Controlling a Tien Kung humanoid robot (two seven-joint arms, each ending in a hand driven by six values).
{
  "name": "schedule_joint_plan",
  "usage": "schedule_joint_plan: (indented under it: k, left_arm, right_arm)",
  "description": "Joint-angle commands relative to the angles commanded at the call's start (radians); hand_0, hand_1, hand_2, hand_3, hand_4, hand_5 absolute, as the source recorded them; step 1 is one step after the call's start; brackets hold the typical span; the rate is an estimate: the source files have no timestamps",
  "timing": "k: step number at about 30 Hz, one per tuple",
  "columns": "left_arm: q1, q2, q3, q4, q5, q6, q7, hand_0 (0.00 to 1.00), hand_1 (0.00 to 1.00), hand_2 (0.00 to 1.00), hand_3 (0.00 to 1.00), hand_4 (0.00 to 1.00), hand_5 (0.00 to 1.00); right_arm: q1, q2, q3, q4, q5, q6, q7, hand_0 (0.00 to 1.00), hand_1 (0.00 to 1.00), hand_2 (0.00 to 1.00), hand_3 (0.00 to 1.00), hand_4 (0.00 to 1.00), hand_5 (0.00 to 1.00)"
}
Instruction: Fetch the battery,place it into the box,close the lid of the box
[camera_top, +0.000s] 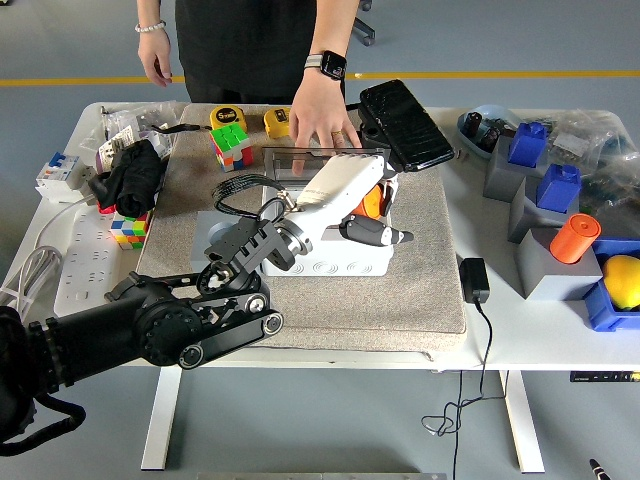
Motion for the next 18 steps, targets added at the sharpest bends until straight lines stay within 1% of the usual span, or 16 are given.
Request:
schedule_joint_plan:
  k: [2, 7, 8, 9, 14, 15, 18]
  left_arm:
    - [-0.018, -0.011, 0.021, 0.028, 0.010, 0.002, 0.001, 0.053, 0.041, 0.117, 0.163, 0.998, 0.282]
    - [-0.043, -0.029, 0.037, 0.077, 0.021, 0.001, 0.012, 0.057, 0.047, 0.119, 0.167, 0.998, 0.286]
    - [-0.047, -0.033, 0.040, 0.089, 0.021, -0.003, 0.021, 0.057, 0.047, 0.119, 0.167, 0.998, 0.286]
    - [-0.050, -0.036, 0.043, 0.099, 0.014, -0.007, 0.027, 0.075, 0.059, 0.128, 0.185, 0.998, 0.306]
    - [-0.054, -0.038, 0.057, 0.131, -0.022, -0.014, 0.043, 0.075, 0.059, 0.128, 0.185, 0.998, 0.306]
    - [-0.054, -0.038, 0.059, 0.136, -0.027, -0.014, 0.044, 0.088, 0.074, 0.139, 0.217, 0.998, 0.311]
    - [-0.054, -0.038, 0.055, 0.157, -0.029, -0.014, 0.051, 0.088, 0.074, 0.139, 0.217, 0.998, 0.311]
  right_arm:
    - [0.001, -0.001, 0.000, 0.001, -0.001, -0.001, 0.000, 0.590, 0.600, 0.589, 0.544, 0.978, 0.568]
    - [0.002, -0.002, -0.001, 0.003, -0.002, -0.002, 0.001, 0.590, 0.599, 0.589, 0.545, 0.978, 0.568]
    - [0.002, -0.002, -0.002, 0.003, -0.003, -0.002, 0.001, 0.590, 0.599, 0.589, 0.545, 0.978, 0.568]
    - [0.002, -0.002, -0.003, 0.003, -0.003, -0.002, 0.001, 0.590, 0.600, 0.589, 0.545, 0.978, 0.568]
    - [0.001, -0.002, -0.003, 0.005, -0.004, -0.003, 0.001, 0.590, 0.600, 0.589, 0.545, 0.978, 0.568]
    - [0.001, -0.002, -0.003, 0.005, -0.004, -0.003, 0.002, 0.590, 0.599, 0.589, 0.545, 0.978, 0.568]
    - [0.003, -0.003, -0.004, 0.008, -0.006, -0.005, 0.003, 0.590, 0.599, 0.589, 0.545, 0.978, 0.568]
